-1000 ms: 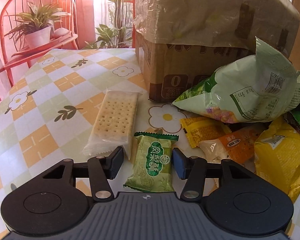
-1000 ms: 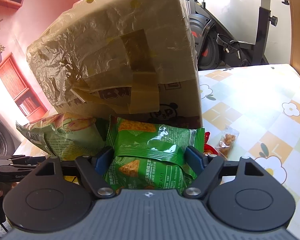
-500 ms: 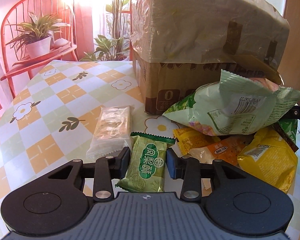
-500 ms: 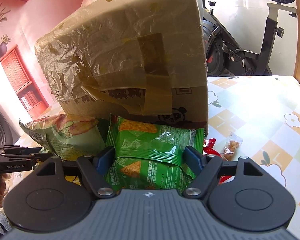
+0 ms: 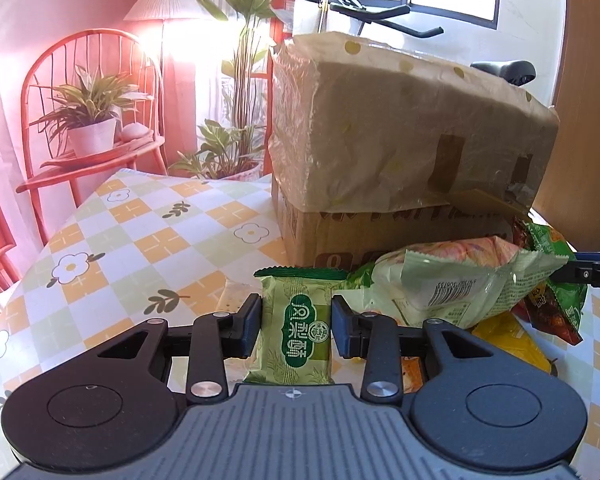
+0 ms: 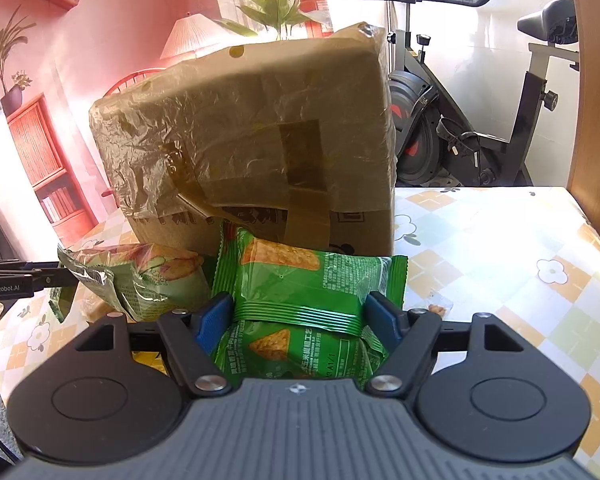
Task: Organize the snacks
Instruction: 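Grasp the green chip bag with the right gripper while the left grasps a green-wrapped pastry, then carry both green snacks up over the open box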
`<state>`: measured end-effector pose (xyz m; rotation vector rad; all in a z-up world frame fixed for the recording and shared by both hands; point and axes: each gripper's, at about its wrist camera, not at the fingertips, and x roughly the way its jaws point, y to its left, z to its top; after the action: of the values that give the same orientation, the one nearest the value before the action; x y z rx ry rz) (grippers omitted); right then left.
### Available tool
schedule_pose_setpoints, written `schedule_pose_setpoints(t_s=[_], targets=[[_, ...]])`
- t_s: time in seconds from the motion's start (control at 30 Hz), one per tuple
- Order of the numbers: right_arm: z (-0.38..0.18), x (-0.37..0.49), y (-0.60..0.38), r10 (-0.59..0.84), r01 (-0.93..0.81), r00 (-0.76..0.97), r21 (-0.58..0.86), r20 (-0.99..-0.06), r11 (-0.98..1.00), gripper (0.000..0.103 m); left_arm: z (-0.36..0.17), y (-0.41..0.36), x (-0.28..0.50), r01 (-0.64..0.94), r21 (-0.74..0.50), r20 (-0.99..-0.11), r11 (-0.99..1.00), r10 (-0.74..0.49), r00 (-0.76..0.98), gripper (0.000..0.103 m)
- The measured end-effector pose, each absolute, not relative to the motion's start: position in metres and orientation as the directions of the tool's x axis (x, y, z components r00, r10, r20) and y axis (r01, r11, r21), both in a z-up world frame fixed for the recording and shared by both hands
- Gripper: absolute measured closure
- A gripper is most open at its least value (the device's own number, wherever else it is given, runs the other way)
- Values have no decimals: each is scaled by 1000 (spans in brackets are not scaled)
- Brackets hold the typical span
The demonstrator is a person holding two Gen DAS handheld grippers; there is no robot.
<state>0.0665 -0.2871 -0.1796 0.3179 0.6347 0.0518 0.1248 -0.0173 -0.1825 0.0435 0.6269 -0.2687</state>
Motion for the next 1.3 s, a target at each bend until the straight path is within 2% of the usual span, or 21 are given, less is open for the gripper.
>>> schedule_pose_setpoints(t_s=[0.27, 0.97, 1.1, 1.3], targets=[[-168, 56, -297, 118, 63, 834, 307, -540, 950, 28, -160, -21, 122, 267, -53, -534, 962, -253, 807, 66], [-81, 34, -314, 81, 10, 947, 277, -312, 961, 29, -108, -34, 117, 346, -62, -383, 936, -342, 858, 66], [-56, 45, -315, 92, -24, 964, 262, -251, 965, 29, -94, -42, 125, 369, -57, -343, 928, -365, 865, 66], [-24, 103, -311, 111, -74, 971, 176, -211, 982, 29, -60, -59, 155, 403, -54, -271, 913, -402, 875, 65]])
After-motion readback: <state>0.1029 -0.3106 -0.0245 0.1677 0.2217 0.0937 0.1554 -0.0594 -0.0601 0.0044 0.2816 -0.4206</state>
